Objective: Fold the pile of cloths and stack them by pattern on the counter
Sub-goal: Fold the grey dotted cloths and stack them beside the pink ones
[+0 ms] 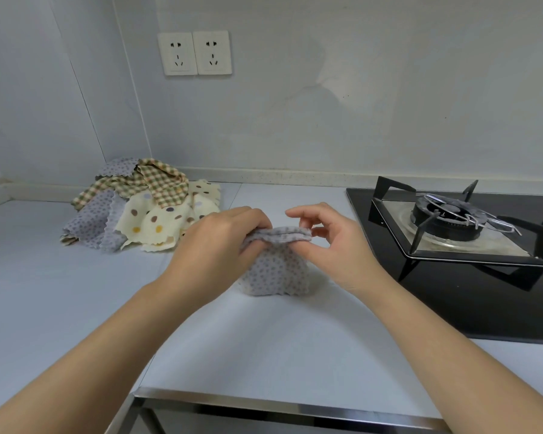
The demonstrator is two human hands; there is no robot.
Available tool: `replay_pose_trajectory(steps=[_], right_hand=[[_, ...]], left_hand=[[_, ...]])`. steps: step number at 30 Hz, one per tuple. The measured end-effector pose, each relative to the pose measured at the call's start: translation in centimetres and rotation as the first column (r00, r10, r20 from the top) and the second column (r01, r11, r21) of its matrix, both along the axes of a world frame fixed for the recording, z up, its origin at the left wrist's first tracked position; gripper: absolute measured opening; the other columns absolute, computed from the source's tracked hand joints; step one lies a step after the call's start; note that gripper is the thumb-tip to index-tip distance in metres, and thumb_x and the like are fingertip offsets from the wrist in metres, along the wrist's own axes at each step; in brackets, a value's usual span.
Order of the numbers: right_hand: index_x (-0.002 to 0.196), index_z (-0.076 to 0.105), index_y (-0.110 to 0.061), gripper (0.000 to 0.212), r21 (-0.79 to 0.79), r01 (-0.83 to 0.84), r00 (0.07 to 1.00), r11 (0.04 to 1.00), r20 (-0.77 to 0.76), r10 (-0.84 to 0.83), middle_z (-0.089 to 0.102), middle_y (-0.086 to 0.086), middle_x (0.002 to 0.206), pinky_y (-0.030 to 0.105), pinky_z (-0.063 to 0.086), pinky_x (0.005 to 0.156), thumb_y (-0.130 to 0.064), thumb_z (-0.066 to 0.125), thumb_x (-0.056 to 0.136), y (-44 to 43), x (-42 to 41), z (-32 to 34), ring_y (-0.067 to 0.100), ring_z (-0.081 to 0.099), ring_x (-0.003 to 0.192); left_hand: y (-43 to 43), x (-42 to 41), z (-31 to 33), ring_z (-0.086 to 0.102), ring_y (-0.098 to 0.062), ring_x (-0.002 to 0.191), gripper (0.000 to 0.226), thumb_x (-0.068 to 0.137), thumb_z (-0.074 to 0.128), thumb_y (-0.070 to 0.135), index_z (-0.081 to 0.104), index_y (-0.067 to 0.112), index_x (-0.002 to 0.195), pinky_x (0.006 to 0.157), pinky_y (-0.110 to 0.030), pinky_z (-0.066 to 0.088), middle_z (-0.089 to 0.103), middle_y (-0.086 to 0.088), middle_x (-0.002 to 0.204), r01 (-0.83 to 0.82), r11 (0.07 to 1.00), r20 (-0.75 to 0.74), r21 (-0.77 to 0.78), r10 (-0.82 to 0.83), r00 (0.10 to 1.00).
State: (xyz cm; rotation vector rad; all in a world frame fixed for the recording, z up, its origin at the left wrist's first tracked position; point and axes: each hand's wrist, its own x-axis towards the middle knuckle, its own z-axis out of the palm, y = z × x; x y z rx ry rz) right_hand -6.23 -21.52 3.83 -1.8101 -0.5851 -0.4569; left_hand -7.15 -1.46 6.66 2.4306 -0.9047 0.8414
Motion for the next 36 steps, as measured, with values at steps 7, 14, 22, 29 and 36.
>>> replay_pose_trajectory(steps=[7,14,22,29,36], right_hand=[[0.085,0.071,-0.022,0.012,0.114,-0.088,0.992,0.99,-0.081,0.098,0.071,-0.008,0.088,0.023,0.051,0.077,-0.011,0.067,0.088,0.1,-0.1,0.0,0.007,0.065,0.085],[0.08,0.058,-0.019,0.02,0.328,0.116,0.979,0.938,-0.196,-0.053,0.055,-0.016,0.069,0.019,0.042,0.069,-0.016,0.052,0.099,0.6,0.5,-1.0,0.003,0.052,0.07],[0.091,0.048,-0.012,0.02,0.042,0.419,0.907,0.907,-0.069,-0.415,0.047,-0.002,0.068,0.016,0.033,0.057,-0.025,0.039,0.103,1.8,0.4,-2.2,0.004,0.039,0.059],[0.09,0.049,-0.011,0.021,0.014,0.459,0.883,0.888,-0.113,-0.455,0.052,-0.007,0.072,0.013,0.037,0.06,-0.025,0.041,0.103,1.4,0.9,-2.6,0.0,0.047,0.065],[0.076,0.05,-0.001,0.036,0.05,0.349,0.933,0.936,-0.115,-0.342,0.05,0.002,0.068,0.021,0.037,0.059,-0.029,0.052,0.099,2.0,0.8,-2.9,0.007,0.043,0.062]], left_hand=[[0.1,-0.1,0.4,0.057,-0.008,0.068,0.013,0.084,0.066,0.037,0.065,0.024,0.089,0.059,-0.038,0.05,0.063,0.012,0.075,-0.001,0.997,-0.124,-0.072,-0.008,0.992],[0.6,1.2,0.3,0.067,-0.008,0.076,0.009,0.086,0.068,0.016,0.067,0.008,0.089,0.068,-0.022,0.055,0.072,0.001,0.082,-0.181,0.851,-0.662,-0.494,-0.233,0.713],[-3.3,0.2,-4.3,0.056,-0.014,0.075,0.016,0.102,0.038,0.031,0.046,0.02,0.094,0.064,-0.029,0.043,0.06,0.0,0.084,-0.457,0.718,-0.629,-0.525,0.034,0.777],[-3.0,0.3,-4.9,0.067,-0.011,0.084,0.038,0.085,0.061,0.052,0.06,0.015,0.094,0.079,-0.03,0.056,0.069,-0.001,0.089,-0.392,0.653,-0.664,-0.647,-0.231,0.711],[-2.4,1.0,-4.7,0.064,-0.036,0.098,0.04,0.089,0.055,0.053,0.057,0.013,0.088,0.092,-0.052,0.051,0.066,-0.013,0.097,-0.483,0.503,-0.673,-0.717,-0.318,0.668]])
